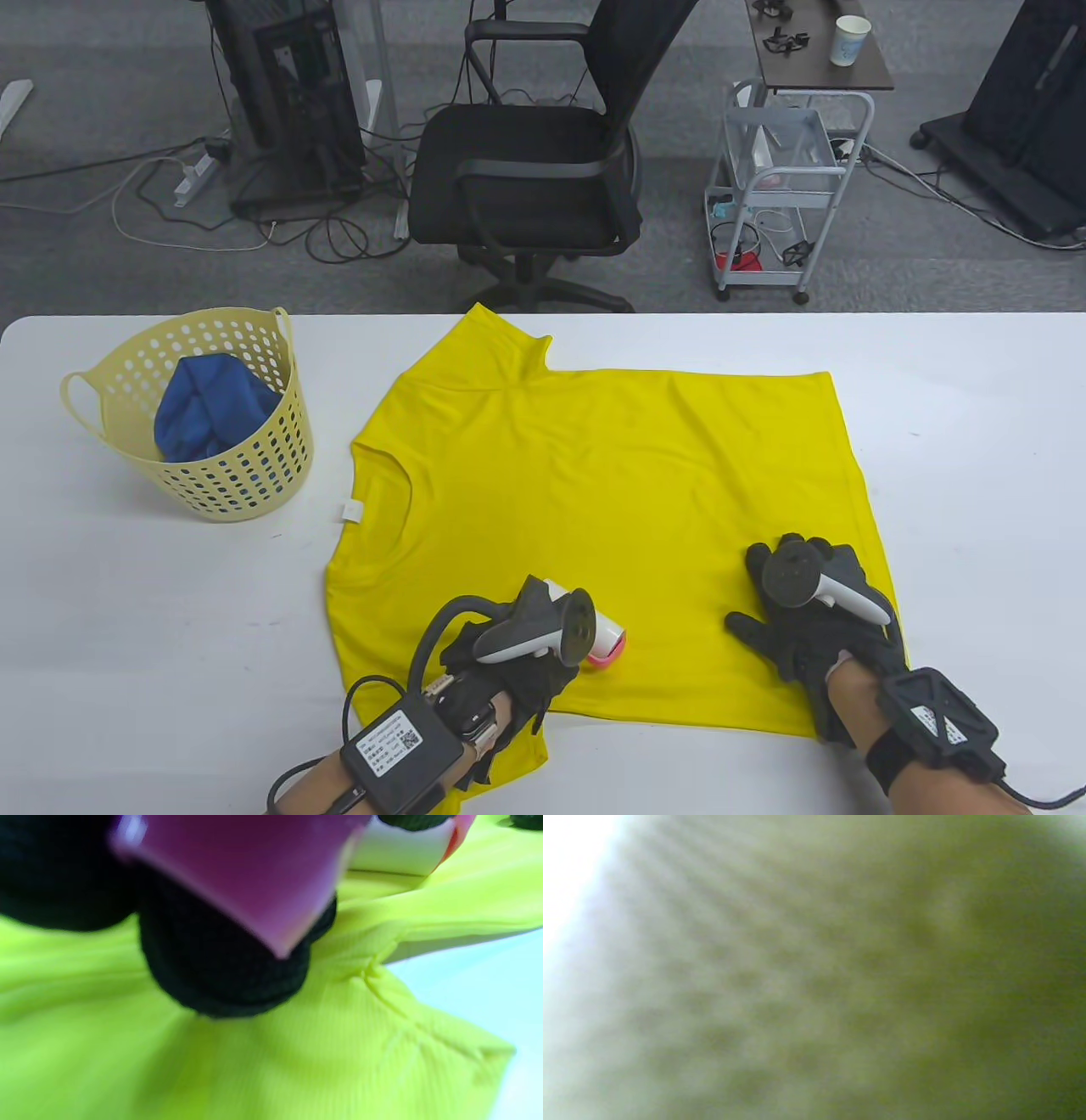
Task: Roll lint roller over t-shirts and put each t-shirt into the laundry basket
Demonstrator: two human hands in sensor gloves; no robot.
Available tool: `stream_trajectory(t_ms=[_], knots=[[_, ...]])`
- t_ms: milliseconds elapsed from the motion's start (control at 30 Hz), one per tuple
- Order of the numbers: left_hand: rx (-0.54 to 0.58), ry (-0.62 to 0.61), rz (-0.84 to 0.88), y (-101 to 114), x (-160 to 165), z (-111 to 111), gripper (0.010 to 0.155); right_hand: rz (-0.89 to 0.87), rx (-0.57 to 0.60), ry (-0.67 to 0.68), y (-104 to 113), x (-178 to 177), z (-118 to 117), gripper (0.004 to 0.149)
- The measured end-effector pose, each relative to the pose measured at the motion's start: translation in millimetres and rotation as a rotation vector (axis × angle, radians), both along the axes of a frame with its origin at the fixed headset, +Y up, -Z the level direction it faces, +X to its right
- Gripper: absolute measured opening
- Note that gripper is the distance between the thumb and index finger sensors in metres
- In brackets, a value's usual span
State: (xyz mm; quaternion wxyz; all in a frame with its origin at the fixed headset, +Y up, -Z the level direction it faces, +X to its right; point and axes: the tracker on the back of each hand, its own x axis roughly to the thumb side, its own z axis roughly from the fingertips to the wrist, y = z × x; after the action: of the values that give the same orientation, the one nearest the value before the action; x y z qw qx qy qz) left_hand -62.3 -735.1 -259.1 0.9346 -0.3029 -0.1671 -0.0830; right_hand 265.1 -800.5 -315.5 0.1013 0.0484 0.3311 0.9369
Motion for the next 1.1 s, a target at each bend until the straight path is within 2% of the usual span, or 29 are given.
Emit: stream_trajectory(t_ms=[200,267,300,367,433,467,500,533,567,633,733,800,900,967,1033,1100], knots=[[0.039,0.015,0.036,0.1,0.8,-0.6,0.072,0.017,0.046,-0.003,4.8,-2.2,0.7,0.09],[0.025,0.042,0.137,0.9,-3.2,-7.0,0.073,0.009,0.129,-0.005,14.2,-6.1,4.0,0.09],[0.024,0.055,0.174,1.6,-5.3,-9.7,0.073,-0.001,0.181,-0.007,19.7,-8.0,5.9,0.089],[0.046,0.1,0.257,6.0,-12.2,-17.3,0.073,-0.079,0.379,-0.008,43.5,-17.0,13.5,0.085],[0.137,0.139,0.347,12.5,-18.7,-24.2,0.073,-0.202,0.573,0.02,73.8,-30.7,25.5,0.079],[0.176,0.148,0.411,15.6,-20.5,-27.6,0.074,-0.286,0.707,0.066,94.0,-42.3,35.9,0.073],[0.166,0.146,0.464,16.9,-21.0,-29.6,0.074,-0.337,0.785,0.112,107.0,-52.2,42.8,0.066],[0.149,0.154,0.538,18.1,-21.3,-29.8,0.076,-0.38,0.807,0.162,119.0,-67.6,51.7,0.064],[0.147,0.165,0.628,18.7,-20.9,-29.1,0.077,-0.418,0.766,0.181,124.0,-81.5,58.5,0.064],[0.113,0.162,0.789,19.8,-15.6,-24.6,0.079,-0.511,0.584,0.212,122.1,-112.9,66.6,0.066],[0.06,0.107,0.912,22.5,-4.5,-14.4,0.086,-0.654,0.311,0.187,109.1,-145.5,69.8,0.087],[0.001,0.048,0.94,25.2,6.9,-3.6,0.091,-0.751,0.234,0.145,103.3,-158.5,66.9,0.093],[-0.046,-0.002,0.957,24.6,6.7,1.0,0.095,-0.827,0.179,0.116,96.5,-164.6,64.8,0.093],[-0.187,-0.059,1.026,22.2,3.8,0.1,0.096,-0.893,0.175,0.069,92.7,-163.3,63.6,0.09],[-0.213,-0.064,1.029,23.8,3.4,0.7,0.095,-1.017,0.229,-0.018,89.3,-158.8,63.1,0.089],[-0.2,-0.106,1.022,25.6,2.8,-2.1,0.096,-1.104,0.338,-0.13,86.0,-150.3,59.8,0.081]])
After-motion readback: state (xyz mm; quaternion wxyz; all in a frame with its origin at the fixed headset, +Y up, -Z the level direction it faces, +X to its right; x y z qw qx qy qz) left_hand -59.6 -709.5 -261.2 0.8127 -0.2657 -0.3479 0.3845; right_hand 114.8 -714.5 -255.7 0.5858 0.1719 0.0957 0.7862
